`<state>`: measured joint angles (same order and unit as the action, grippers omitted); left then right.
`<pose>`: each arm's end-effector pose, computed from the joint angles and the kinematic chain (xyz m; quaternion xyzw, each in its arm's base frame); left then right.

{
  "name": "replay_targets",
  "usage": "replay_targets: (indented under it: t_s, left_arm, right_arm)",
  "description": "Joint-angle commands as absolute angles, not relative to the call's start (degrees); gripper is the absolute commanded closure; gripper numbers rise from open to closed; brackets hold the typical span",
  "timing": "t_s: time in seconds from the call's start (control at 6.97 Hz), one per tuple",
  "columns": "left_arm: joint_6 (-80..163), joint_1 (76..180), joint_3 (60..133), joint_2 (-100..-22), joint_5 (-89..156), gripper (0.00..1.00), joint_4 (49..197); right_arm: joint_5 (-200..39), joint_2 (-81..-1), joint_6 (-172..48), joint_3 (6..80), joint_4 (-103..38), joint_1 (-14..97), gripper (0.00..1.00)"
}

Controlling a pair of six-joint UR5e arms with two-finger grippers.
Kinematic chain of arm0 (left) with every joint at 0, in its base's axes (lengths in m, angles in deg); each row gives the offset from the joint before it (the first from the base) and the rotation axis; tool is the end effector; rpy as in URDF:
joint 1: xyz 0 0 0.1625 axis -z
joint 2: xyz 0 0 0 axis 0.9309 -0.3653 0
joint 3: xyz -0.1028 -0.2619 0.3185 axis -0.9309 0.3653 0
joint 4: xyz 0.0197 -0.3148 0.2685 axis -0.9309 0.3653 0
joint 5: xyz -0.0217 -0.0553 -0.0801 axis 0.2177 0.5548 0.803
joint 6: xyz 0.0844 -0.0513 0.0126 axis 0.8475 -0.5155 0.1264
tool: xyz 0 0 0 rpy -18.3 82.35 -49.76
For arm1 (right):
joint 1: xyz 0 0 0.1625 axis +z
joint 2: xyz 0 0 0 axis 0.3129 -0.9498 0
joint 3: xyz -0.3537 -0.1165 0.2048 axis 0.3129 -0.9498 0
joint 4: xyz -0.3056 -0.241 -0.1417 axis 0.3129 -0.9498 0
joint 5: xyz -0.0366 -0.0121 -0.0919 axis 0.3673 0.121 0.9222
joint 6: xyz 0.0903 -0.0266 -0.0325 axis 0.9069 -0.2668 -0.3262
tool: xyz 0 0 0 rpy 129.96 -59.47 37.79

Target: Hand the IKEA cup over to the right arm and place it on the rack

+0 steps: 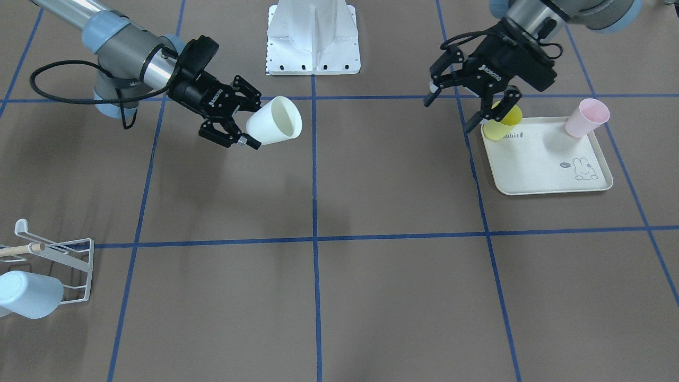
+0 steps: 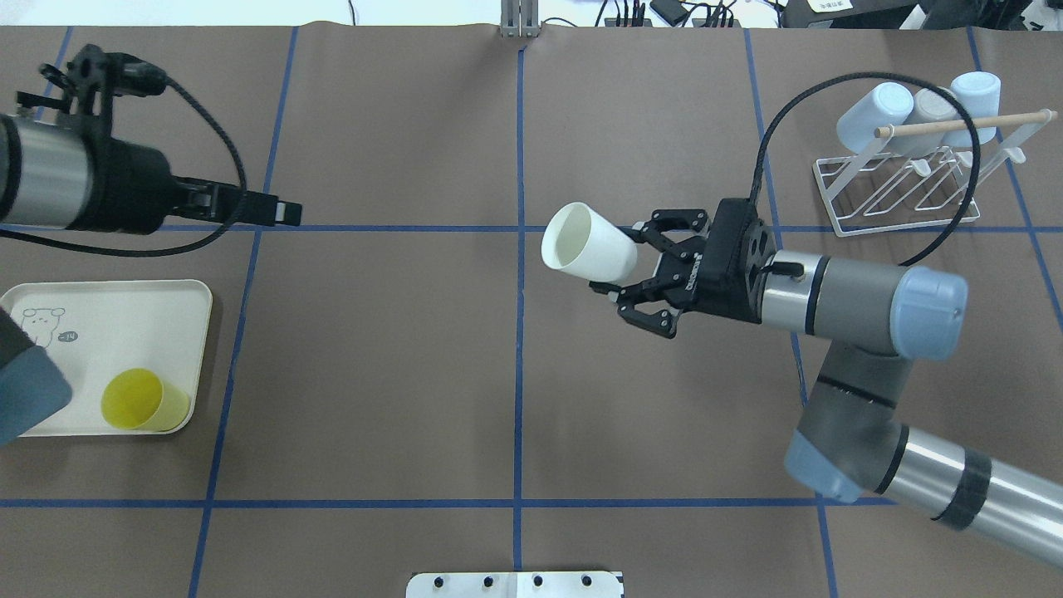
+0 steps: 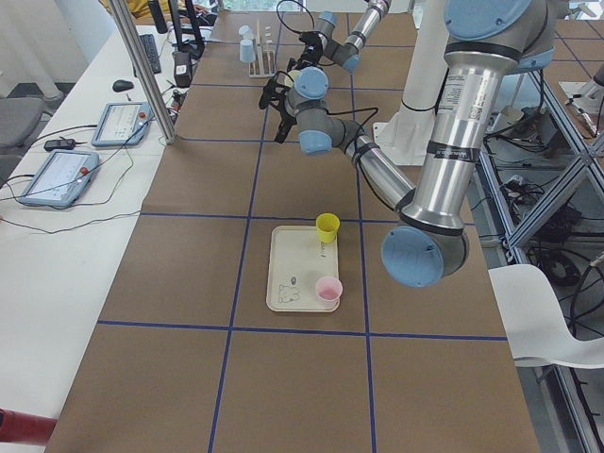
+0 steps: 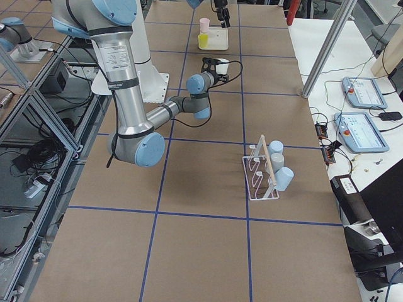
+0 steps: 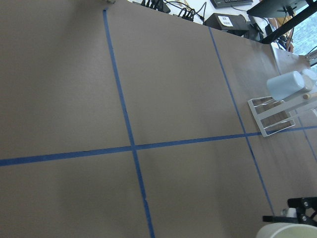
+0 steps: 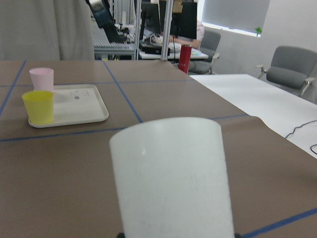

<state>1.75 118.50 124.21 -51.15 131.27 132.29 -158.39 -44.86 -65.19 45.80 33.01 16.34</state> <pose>0.2498 -0.4290 0.2646 0.2484 0.5652 0.0517 0.7849 -0.3956 -0.4117 0.3059 0.6016 -0.4832 -0.2961 0.5630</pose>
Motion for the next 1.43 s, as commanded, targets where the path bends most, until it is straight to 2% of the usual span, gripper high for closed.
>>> replay_targets:
  t_s: [0.0,0.43,0.57,0.86,1.29]
  left_arm:
    - [7.67,121.04,126.54,-45.59,132.48,0.00,132.39]
    - [7.68,121.05,126.54,-45.50,132.48,0.00,132.48]
    - [7.16,120.96,126.54,-45.58,132.39,0.00,132.57]
    - [6.89,121.05,126.98,-45.50,132.39,0.00,132.57]
    - [6.54,121.05,127.16,-45.32,132.13,0.00,132.57]
  right_arm:
    - [-176.16,-46.86,-65.28,51.06,16.32,30.39,0.85]
    - [-188.29,-55.79,-80.22,51.53,11.50,45.62,0.88]
    - [-188.20,-60.27,-88.57,51.62,11.50,50.45,0.94]
    - [-185.41,-65.40,-107.11,51.53,10.89,59.59,1.00]
    - [-167.43,-64.98,-132.76,52.58,0.57,59.90,1.00]
